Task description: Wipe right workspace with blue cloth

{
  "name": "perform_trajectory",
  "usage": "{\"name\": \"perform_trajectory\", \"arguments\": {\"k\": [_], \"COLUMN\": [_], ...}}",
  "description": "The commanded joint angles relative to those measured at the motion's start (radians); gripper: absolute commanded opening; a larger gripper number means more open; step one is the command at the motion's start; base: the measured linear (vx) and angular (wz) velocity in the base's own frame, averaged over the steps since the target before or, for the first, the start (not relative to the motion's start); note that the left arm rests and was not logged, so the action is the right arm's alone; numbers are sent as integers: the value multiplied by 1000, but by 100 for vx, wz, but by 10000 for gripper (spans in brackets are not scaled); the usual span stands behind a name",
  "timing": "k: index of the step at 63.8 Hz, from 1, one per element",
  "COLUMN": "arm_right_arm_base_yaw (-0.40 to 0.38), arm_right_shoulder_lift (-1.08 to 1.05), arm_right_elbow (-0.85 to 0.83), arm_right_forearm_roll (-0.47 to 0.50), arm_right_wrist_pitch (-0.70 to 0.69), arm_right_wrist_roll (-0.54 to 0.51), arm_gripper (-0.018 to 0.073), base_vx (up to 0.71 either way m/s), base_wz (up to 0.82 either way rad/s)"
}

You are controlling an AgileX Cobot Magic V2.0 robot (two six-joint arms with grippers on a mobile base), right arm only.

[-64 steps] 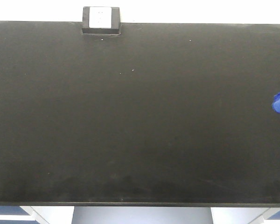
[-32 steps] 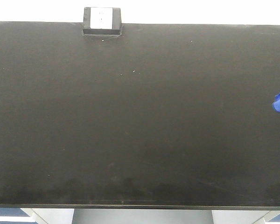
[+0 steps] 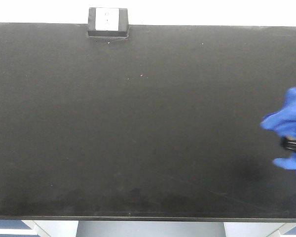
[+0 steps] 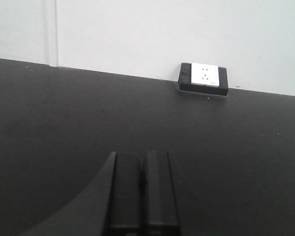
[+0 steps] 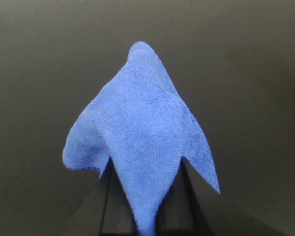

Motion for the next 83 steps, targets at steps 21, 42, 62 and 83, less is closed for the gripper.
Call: {"name": "perform_trajectory", "arguments": {"k": [21, 42, 62, 83], "arm_right_arm_base_yaw": [-2, 11, 353, 550], "arm_right_shoulder_lift": [510, 768, 900, 939], "arm_right_elbow": [-32, -32, -145, -262], "arm_right_forearm_roll": [-29, -291, -117, 7], "arm_right_wrist_pitch": [-513, -890, -826, -637], "arm_right_wrist_roll": [157, 489, 425, 355], "arm_gripper": [-3, -1, 0, 2], "base_vx": [0, 0, 0, 0], "base_wz": [0, 0, 0, 0]}}
